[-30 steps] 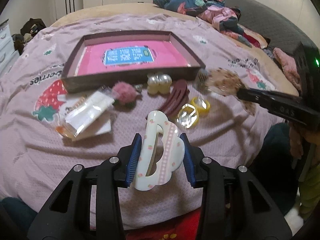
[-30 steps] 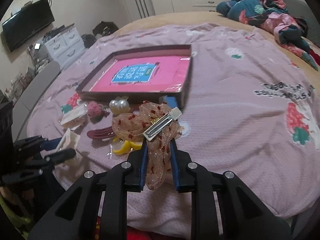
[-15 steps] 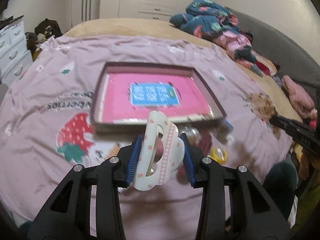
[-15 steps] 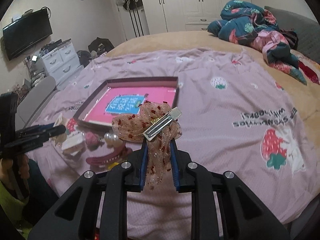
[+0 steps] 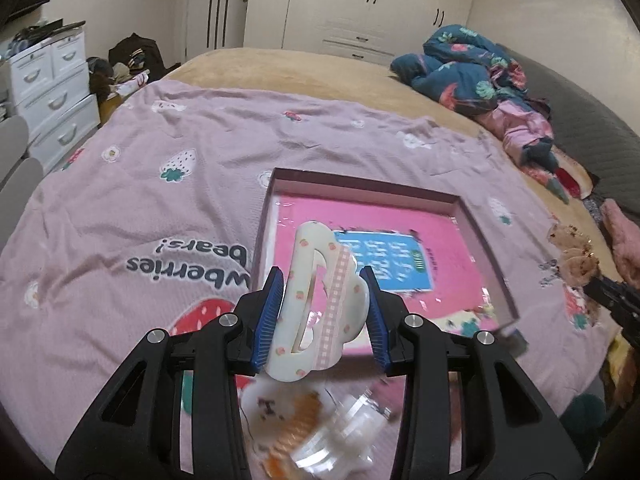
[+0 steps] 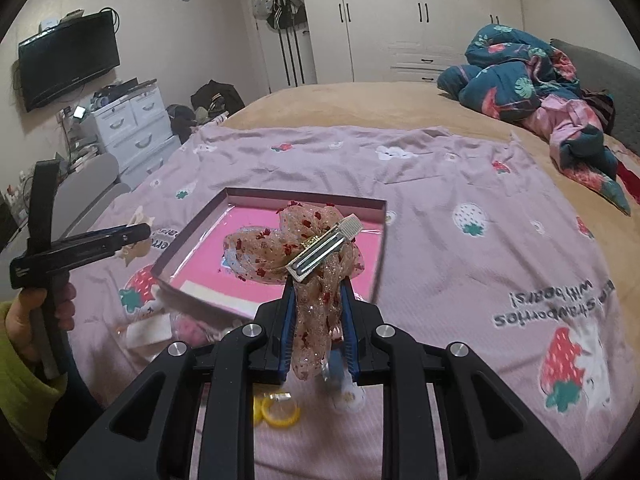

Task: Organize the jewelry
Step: 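Carry the claw clip and scrunchie into the tray and open both tools, then withdraw both tools from the tray toward the remaining accessories, then grasp the clear plastic packet with the left tool while the right tool grasps the dark red clip, then carry the packet and dark red clip into the tray and open both tools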

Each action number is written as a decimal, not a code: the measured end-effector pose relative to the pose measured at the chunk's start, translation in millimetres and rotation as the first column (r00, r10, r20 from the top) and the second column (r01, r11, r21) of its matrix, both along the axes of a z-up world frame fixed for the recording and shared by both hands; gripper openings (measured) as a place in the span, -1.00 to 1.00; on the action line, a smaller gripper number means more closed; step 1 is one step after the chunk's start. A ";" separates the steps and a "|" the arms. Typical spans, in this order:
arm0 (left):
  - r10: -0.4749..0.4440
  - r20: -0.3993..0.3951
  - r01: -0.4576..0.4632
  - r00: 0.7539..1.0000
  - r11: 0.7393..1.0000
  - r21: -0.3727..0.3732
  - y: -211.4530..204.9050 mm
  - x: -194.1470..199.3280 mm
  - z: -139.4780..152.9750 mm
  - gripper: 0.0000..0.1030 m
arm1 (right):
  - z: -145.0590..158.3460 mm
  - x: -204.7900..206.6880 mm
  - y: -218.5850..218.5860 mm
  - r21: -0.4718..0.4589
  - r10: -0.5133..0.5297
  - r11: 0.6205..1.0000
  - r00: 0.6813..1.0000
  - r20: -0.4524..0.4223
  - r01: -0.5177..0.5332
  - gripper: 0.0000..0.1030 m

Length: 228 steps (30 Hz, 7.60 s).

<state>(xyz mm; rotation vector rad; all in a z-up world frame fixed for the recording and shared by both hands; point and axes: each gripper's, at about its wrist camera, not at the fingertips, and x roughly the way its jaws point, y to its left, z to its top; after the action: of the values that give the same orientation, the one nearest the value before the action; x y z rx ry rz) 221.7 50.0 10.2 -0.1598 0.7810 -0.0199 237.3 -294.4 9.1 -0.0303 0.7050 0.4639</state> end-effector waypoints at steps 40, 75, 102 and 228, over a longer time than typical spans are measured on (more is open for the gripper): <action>-0.069 -0.105 0.072 0.992 0.997 0.023 -1.7 36.4 -42.9 0.12 | -67.1 49.7 58.7 -0.102 -0.093 0.991 0.994 -0.062 0.087 0.60; 0.000 0.182 -0.006 0.983 0.999 0.031 7.5 -75.7 65.9 0.82 | 34.8 -58.2 9.0 0.040 -0.111 0.994 0.983 0.148 0.106 0.88; -0.047 0.120 0.036 0.992 0.995 0.094 -7.5 -128.5 34.8 0.82 | 21.8 -99.9 24.1 0.013 -0.007 1.000 0.994 0.111 0.006 0.90; -0.140 0.028 0.140 0.990 0.990 0.006 27.5 -71.9 6.0 -0.33 | -15.2 -43.3 63.0 0.029 0.118 0.993 0.993 0.002 -0.118 -0.60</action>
<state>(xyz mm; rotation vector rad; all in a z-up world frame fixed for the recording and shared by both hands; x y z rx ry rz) 149.8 77.5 16.2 -0.1001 0.7625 -0.1536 194.0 -231.4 -6.1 -0.0453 0.6989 0.5870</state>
